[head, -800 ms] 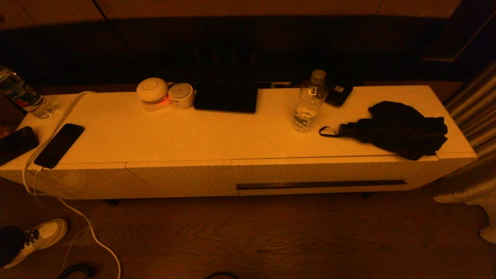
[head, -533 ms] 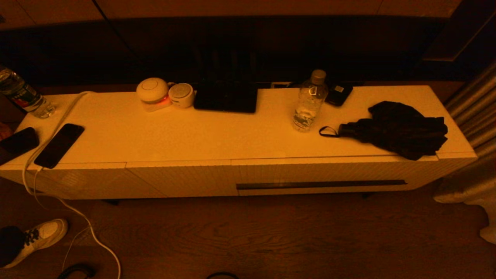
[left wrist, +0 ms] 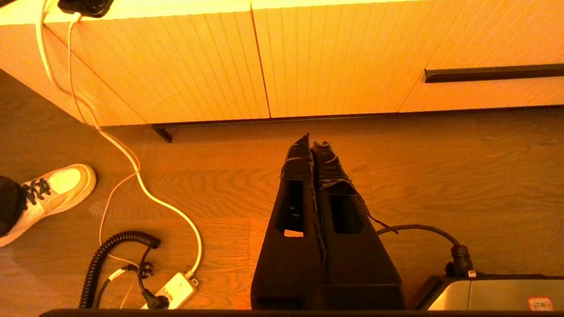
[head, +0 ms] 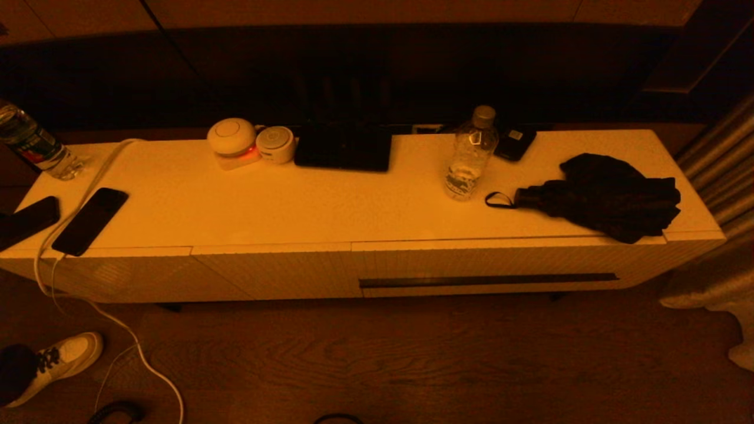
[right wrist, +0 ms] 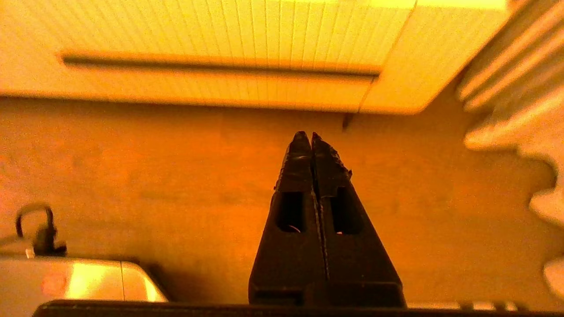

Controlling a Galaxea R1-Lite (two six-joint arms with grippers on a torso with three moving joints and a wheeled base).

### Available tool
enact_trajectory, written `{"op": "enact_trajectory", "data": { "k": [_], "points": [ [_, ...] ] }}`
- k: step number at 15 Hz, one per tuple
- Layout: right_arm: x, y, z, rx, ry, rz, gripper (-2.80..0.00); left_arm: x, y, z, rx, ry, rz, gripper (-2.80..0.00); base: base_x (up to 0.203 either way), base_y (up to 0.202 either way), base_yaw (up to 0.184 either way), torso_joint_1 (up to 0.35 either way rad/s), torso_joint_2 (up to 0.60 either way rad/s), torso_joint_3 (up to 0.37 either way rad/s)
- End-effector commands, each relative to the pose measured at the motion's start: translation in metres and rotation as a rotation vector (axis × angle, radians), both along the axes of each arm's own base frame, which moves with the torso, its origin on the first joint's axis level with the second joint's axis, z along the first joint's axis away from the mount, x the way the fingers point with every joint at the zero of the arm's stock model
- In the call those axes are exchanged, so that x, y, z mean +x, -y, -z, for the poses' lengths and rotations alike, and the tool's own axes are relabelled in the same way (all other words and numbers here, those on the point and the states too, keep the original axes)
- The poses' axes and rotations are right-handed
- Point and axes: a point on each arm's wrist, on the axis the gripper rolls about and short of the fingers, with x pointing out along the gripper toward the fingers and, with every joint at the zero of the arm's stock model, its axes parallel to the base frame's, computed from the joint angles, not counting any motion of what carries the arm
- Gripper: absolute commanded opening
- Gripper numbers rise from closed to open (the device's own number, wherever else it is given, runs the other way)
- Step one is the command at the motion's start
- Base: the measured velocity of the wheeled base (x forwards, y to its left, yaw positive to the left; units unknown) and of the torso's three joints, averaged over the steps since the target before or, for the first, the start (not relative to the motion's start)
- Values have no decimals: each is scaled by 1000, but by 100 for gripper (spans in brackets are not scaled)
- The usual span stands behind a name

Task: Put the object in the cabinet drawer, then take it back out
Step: Open the drawer

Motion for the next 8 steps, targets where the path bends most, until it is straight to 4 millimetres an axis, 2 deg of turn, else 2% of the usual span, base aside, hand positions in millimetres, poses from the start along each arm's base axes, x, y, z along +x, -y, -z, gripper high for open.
{"op": "enact_trajectory", "data": {
  "k": [1,4,6,8],
  "points": [
    [-5,0,-15,-1,25,-4,-280,0,0,0,0,0,0,-280,0,0,0,0,0,0],
    [-20,-1,-59,-8,-11,-53,-280,0,0,0,0,0,0,-280,0,0,0,0,0,0],
    [-10,-2,-84,-41,-89,-84,-280,0,0,0,0,-1,0,-280,0,0,0,0,0,0],
    [9,-2,-115,-75,-158,-100,-280,0,0,0,0,0,0,-280,0,0,0,0,0,0]
  ]
}}
